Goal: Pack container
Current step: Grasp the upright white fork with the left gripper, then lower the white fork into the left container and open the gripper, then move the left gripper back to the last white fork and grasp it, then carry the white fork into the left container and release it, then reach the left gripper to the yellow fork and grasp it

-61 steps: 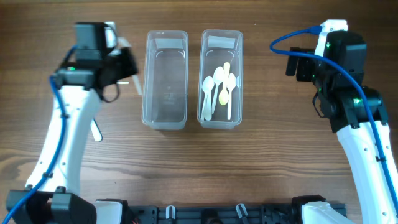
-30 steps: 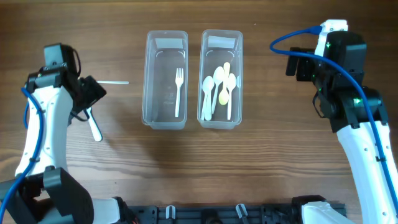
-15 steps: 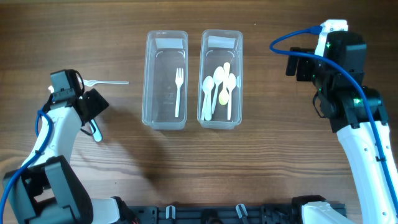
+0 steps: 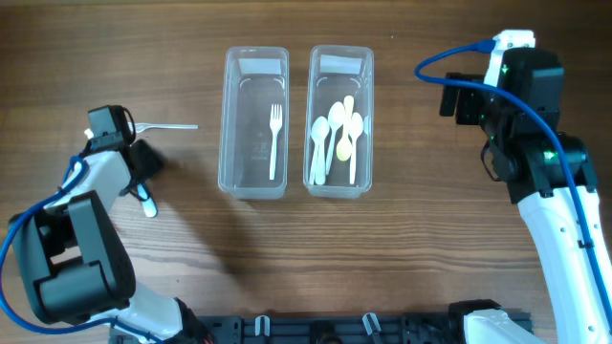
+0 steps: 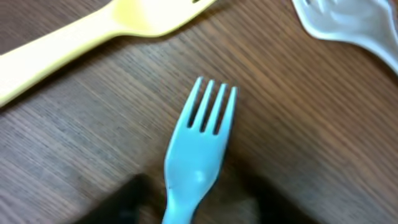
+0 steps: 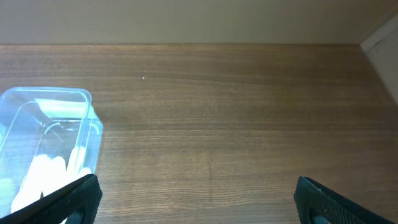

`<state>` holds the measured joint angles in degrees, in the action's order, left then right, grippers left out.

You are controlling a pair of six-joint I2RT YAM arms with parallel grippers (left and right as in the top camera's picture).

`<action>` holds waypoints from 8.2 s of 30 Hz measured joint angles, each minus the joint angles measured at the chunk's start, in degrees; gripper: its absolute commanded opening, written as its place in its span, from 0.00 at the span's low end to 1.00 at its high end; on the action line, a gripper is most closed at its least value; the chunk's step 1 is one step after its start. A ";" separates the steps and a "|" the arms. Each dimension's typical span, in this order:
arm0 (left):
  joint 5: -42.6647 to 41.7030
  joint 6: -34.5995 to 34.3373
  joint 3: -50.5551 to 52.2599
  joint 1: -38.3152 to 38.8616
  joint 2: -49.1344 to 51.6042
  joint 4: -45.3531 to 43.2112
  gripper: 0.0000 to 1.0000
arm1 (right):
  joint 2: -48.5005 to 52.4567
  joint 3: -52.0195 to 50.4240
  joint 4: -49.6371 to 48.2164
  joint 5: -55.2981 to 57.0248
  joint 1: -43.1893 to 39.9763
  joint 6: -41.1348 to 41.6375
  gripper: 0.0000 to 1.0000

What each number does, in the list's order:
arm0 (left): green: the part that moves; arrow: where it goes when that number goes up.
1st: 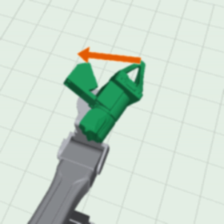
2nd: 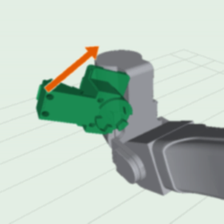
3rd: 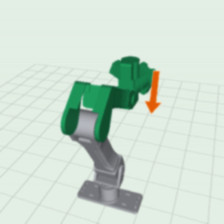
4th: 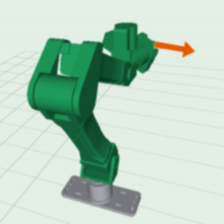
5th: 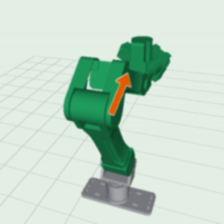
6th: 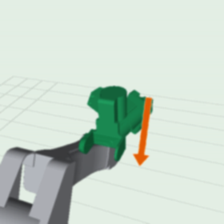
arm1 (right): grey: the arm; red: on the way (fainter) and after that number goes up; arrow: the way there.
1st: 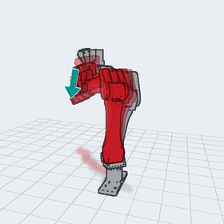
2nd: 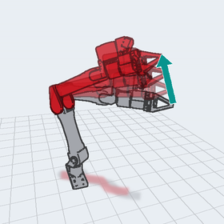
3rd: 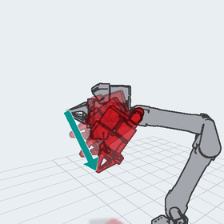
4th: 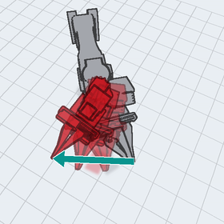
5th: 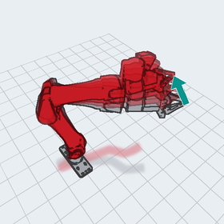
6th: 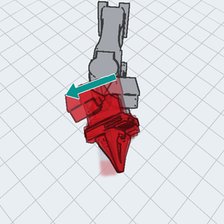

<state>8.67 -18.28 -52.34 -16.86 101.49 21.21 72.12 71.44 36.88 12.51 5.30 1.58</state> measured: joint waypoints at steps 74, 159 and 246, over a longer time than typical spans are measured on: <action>7.98 -38.23 -7.63 16.00 -1.05 -18.25 1.00 | 0.00 0.00 0.02 0.00 0.00 0.00 1.00; 10.25 -34.64 -8.35 8.44 3.96 6.14 0.72 | 0.00 0.02 0.00 0.00 0.00 0.00 1.00; 16.48 -4.81 -8.13 -12.52 -12.20 4.57 1.00 | 0.00 0.00 0.00 0.00 0.00 0.00 1.00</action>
<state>25.15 -23.09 -60.47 -29.39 89.30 25.78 72.12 71.44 36.88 12.51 5.30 1.58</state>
